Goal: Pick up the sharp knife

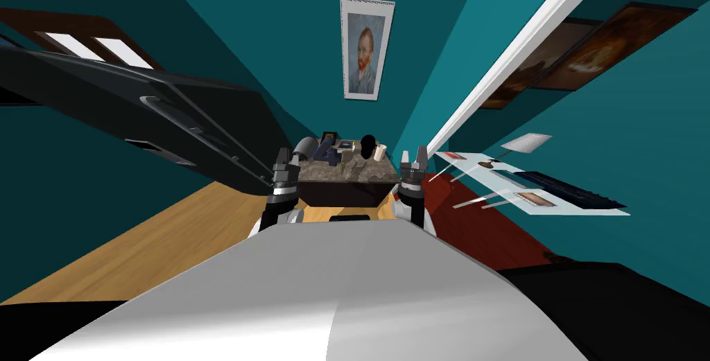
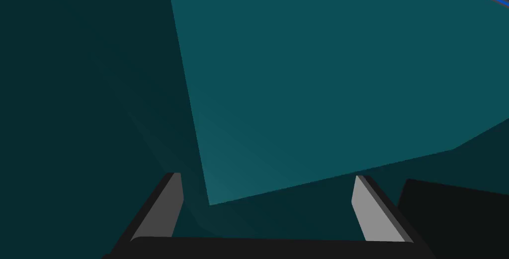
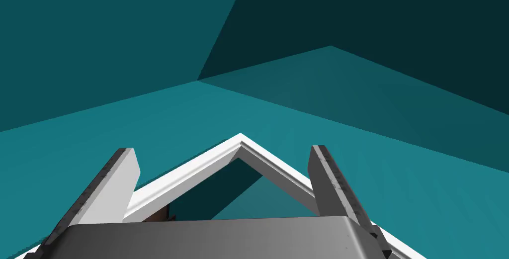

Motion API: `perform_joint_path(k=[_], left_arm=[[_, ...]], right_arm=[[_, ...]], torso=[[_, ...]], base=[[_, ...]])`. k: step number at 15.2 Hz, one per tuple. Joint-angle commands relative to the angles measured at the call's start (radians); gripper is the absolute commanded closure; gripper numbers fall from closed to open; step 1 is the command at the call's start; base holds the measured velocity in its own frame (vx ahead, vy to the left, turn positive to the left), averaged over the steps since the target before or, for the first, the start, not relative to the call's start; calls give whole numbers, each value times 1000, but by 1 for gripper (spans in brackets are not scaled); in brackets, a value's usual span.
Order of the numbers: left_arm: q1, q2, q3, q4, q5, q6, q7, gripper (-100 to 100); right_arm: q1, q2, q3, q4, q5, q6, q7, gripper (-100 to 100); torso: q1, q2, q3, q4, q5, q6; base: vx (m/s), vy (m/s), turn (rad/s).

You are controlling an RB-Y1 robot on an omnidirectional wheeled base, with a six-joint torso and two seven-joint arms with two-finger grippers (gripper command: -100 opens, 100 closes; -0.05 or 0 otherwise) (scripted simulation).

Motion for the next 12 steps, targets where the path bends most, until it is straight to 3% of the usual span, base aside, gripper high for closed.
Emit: perform_joint_path(k=[1, 2, 4, 5, 9, 10, 11, 12], left_arm=[[-9, 47, 0, 9, 20, 26, -5, -100], [-9, 47, 0, 9, 20, 26, -5, -100], [-21, 97, 1, 23, 50, 65, -13, -100], [-21, 97, 1, 23, 50, 65, -13, -100], [-49, 188, 1, 54, 117, 151, -30, -100], [-49, 189, 1, 54, 117, 152, -30, -100], [-60, 224, 0, 67, 145, 186, -37, -100], [-60, 224, 0, 67, 145, 187, -37, -100]], right_arm=[[0, 0, 0, 0, 0, 0, 0, 0], [0, 0, 0, 0, 0, 0, 0, 0], [0, 0, 0, 0, 0, 0, 0, 0], [0, 0, 0, 0, 0, 0, 0, 0], [0, 0, 0, 0, 0, 0, 0, 0], [0, 0, 0, 0, 0, 0, 0, 0], [0, 0, 0, 0, 0, 0, 0, 0], [0, 0, 0, 0, 0, 0, 0, 0]], torso=[[0, 0, 0, 0, 0, 0], [0, 0, 0, 0, 0, 0], [1, 0, 0, 0, 0, 0], [1, 0, 0, 0, 0, 0], [1, -1, 0, 0, 0, 0], [2, -1, 0, 0, 0, 1], [2, -1, 0, 0, 0, 0], [2, -1, 0, 0, 0, 1]], base=[[1, 0, -105], [2, 5, -127], [4, 10, -206], [6, 12, 8], [7, 13, -162], [6, 15, -144], [6, 13, -192], [5, 13, -157]])
